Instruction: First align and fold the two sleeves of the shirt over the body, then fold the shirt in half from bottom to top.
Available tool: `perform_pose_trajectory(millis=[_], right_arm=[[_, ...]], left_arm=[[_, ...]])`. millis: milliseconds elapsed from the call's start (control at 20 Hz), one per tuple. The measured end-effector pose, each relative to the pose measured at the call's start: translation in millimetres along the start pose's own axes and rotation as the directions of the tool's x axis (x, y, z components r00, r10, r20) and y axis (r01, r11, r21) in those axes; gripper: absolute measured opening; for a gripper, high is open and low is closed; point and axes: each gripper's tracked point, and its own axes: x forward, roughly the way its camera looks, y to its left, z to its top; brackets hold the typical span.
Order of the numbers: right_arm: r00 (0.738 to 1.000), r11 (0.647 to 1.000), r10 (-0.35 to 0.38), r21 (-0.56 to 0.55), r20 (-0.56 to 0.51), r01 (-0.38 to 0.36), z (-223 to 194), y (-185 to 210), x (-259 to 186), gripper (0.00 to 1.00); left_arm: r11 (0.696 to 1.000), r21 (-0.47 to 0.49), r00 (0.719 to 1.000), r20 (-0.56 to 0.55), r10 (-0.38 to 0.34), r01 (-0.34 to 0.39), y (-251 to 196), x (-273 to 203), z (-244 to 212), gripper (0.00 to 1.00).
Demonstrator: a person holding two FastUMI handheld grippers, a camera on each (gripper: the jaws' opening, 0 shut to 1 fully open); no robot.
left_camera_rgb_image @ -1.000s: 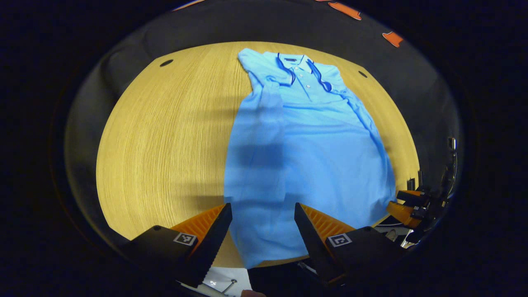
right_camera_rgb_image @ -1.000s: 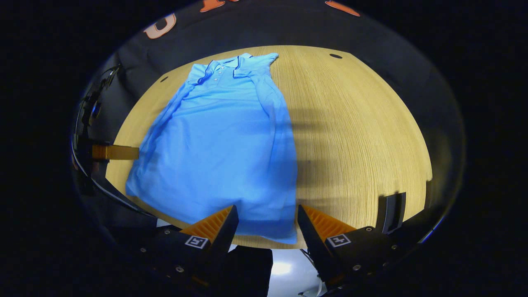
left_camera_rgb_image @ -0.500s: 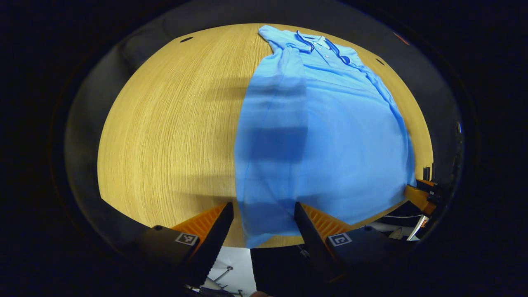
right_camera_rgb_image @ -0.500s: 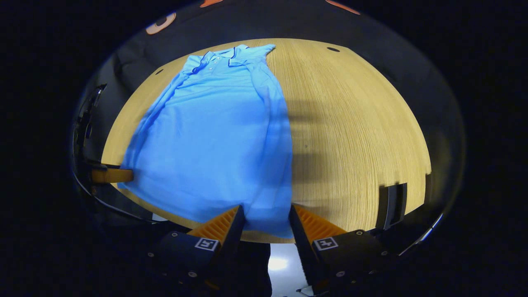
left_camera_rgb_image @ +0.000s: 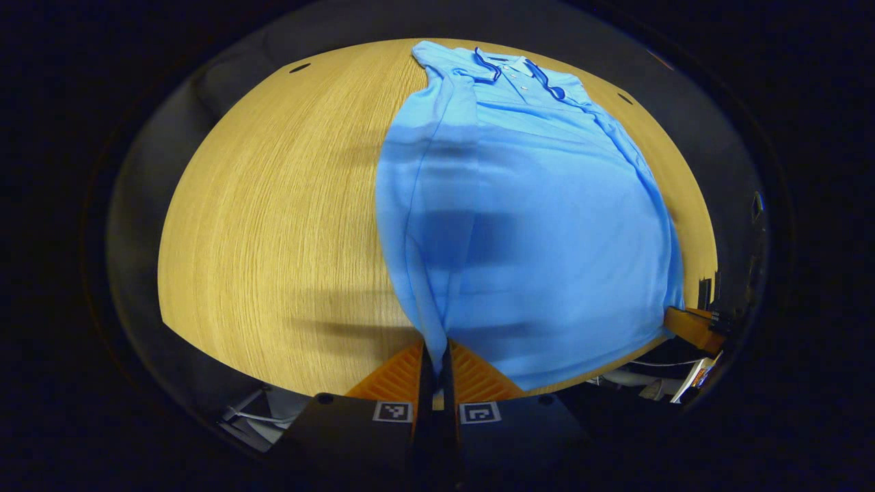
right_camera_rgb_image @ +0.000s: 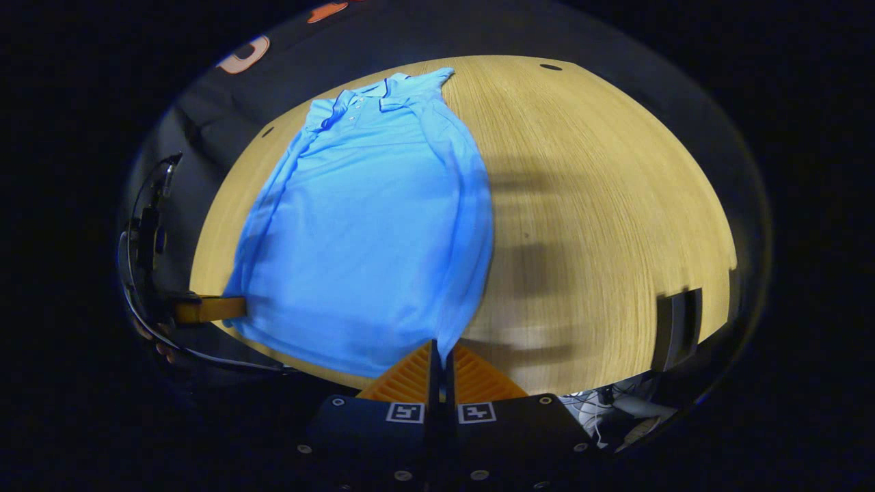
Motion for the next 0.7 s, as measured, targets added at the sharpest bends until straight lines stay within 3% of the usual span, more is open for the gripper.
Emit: perform_pose_trajectory(millis=[300, 700], right_arm=[[0.996, 0.999, 0.053, -0.009, 0.068, -0.052, 49, 15, -13, 0.04], [0.981, 0.995, 0.102, -0.017, 0.165, -0.1, 139, 40, -23, 0.03]], left_arm=[[0.999, 0.04, 0.995, 0.101, -0.006, 0.002, 2, -17, 54, 0.09], [0.994, 0.066, 0.959, 0.264, -0.104, 0.09, -11, -51, 152, 0.09]])
